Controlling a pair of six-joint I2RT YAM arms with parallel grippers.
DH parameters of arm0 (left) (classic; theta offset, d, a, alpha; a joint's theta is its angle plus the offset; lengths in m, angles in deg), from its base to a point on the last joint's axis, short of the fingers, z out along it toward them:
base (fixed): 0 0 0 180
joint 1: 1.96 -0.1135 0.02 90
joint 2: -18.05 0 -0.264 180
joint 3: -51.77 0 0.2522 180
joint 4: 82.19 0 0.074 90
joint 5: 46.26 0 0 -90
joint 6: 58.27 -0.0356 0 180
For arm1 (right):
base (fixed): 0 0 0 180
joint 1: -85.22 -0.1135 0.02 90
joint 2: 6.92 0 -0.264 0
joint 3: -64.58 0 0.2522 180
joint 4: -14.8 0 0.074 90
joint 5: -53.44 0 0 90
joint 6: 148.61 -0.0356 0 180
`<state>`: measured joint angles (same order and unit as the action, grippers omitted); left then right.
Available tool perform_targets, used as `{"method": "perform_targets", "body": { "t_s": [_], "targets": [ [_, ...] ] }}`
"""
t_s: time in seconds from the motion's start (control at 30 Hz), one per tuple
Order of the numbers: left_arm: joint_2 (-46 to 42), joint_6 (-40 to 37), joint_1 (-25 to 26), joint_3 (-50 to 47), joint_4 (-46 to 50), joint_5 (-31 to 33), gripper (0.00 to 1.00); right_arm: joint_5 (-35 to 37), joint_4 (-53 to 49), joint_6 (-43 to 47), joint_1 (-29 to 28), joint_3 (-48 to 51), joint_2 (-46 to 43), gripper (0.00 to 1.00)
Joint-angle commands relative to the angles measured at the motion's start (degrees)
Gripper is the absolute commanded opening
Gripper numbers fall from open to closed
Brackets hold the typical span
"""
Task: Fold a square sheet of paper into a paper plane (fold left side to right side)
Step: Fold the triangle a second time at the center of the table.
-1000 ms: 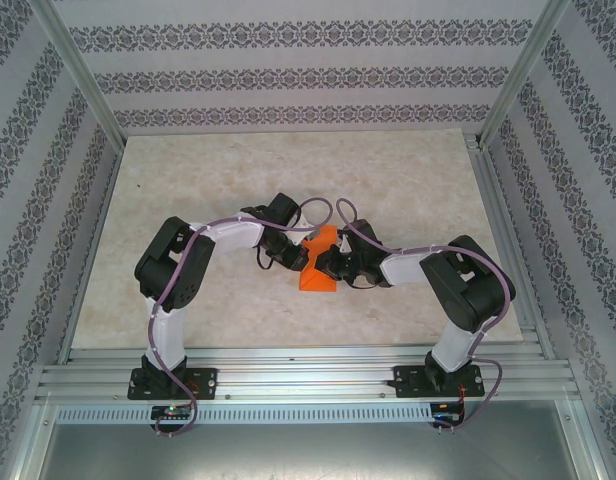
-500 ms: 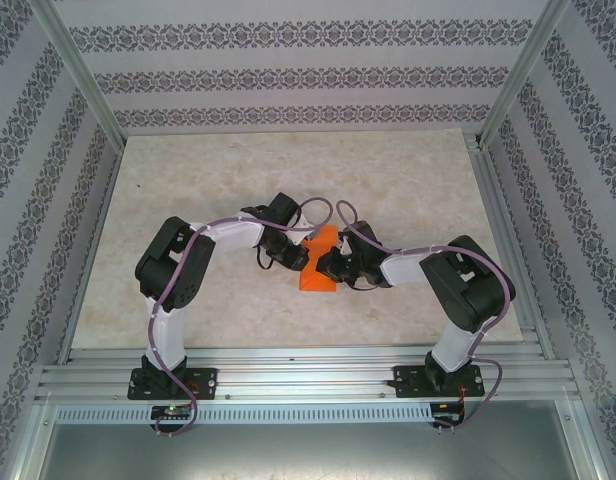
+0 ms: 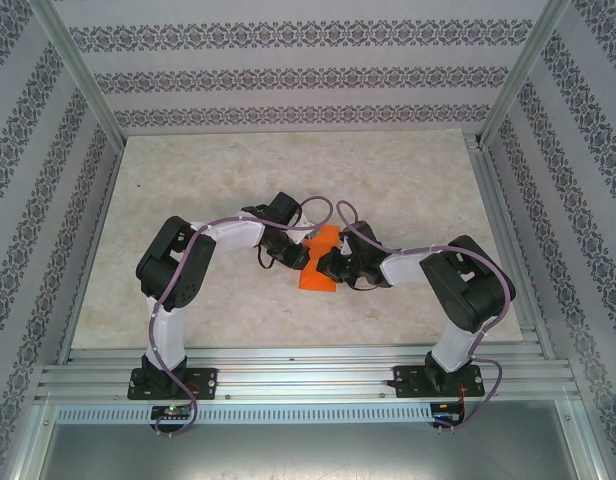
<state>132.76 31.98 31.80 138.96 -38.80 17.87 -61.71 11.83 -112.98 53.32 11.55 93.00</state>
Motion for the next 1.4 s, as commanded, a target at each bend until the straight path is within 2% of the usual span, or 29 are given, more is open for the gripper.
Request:
{"method": "perform_targets", "body": {
  "t_s": [0.0, 0.2, 0.4, 0.47, 0.7, 0.93, 1.37],
  "targets": [
    [-1.04, 0.49, -0.87, -0.73, -2.36, 2.28, 0.11, 4.33, -7.54, 1.17, -0.79, 0.01, 1.94, 0.11],
    [-6.21, 1.82, -0.99, -1.67, -2.85, 1.87, 0.25, 5.27, -8.84, 0.78, -0.96, 0.29, 2.98, 0.10],
    [-12.87, 4.11, -1.59, -4.45, -3.93, 1.69, 0.31, 5.91, -9.03, 0.53, -1.14, 0.42, 3.70, 0.10],
    [-14.95, 5.50, -1.52, -6.01, -4.46, 0.98, 0.31, 6.01, -9.05, 0.54, -1.14, 0.33, 3.87, 0.10],
    [-18.06, 15.71, 0.03, -15.99, -14.94, -9.35, 0.28, 5.55, -8.40, 0.33, -1.19, 0.33, 4.25, 0.10],
    [-15.71, 20.62, 3.05, -18.05, -18.30, -9.30, 0.28, 5.50, -8.59, 0.50, -1.17, 0.34, 3.97, 0.10],
    [-10.19, 19.90, 5.01, -15.12, -15.65, -7.26, 0.27, 5.48, -8.71, 0.51, -1.23, 0.33, 4.13, 0.10]
  ]
}}
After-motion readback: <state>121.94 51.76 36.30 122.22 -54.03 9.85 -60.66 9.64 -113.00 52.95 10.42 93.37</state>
